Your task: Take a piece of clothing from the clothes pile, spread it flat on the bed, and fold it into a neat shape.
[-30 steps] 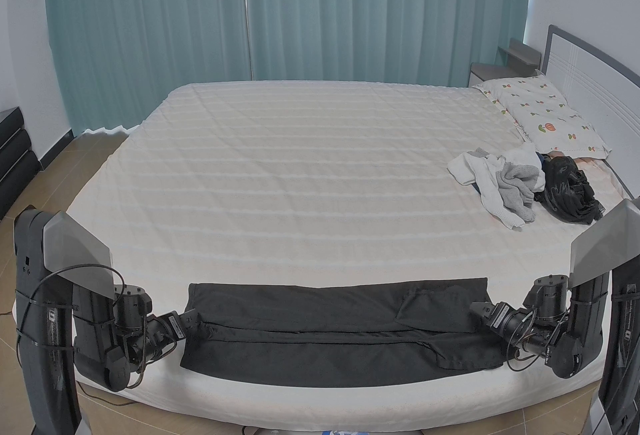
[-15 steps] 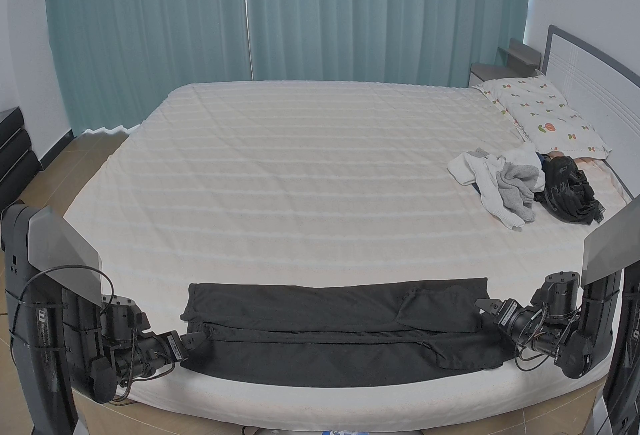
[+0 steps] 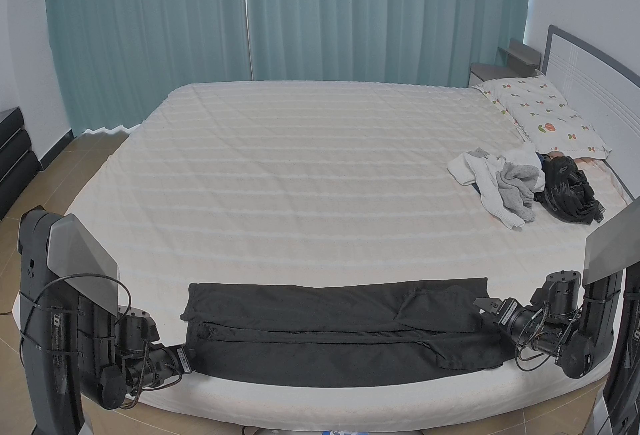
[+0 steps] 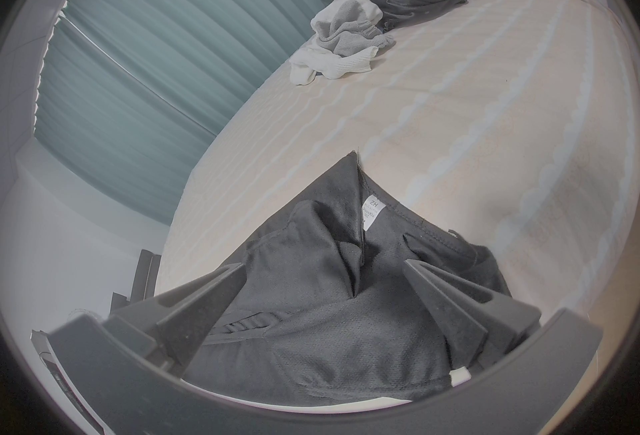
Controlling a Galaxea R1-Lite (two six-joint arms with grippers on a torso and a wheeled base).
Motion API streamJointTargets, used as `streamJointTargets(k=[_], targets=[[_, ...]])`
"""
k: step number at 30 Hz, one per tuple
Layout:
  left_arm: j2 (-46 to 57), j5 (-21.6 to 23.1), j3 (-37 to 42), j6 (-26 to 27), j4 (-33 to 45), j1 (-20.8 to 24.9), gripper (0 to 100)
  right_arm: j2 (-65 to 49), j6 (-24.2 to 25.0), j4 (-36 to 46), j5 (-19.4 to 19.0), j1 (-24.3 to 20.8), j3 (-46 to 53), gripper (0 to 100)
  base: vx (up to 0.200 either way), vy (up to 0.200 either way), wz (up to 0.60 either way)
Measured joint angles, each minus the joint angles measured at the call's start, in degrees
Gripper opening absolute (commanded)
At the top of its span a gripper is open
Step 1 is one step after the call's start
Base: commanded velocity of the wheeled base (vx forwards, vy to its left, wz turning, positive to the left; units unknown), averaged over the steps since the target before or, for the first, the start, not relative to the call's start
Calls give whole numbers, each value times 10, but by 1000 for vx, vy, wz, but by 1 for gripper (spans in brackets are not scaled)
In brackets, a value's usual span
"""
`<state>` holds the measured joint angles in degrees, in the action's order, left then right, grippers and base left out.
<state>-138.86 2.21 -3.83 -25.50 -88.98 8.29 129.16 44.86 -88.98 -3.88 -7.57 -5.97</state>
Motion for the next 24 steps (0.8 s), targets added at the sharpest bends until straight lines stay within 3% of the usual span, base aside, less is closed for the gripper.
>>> streamJointTargets(k=[4, 21, 22, 24], targets=[[-1, -31, 14, 0, 0, 1, 0, -1, 0, 0, 0, -1, 1, 100, 0, 0, 0], [0, -61, 28, -2, 0, -6, 0, -2, 0, 0, 1, -7, 2, 100, 0, 0, 0], [0, -61, 28, -4, 0, -7, 100, -2, 0, 0, 1, -8, 2, 100, 0, 0, 0], [0, -61, 28, -3, 0, -8, 100, -2, 0, 0, 1, -8, 2, 100, 0, 0, 0]])
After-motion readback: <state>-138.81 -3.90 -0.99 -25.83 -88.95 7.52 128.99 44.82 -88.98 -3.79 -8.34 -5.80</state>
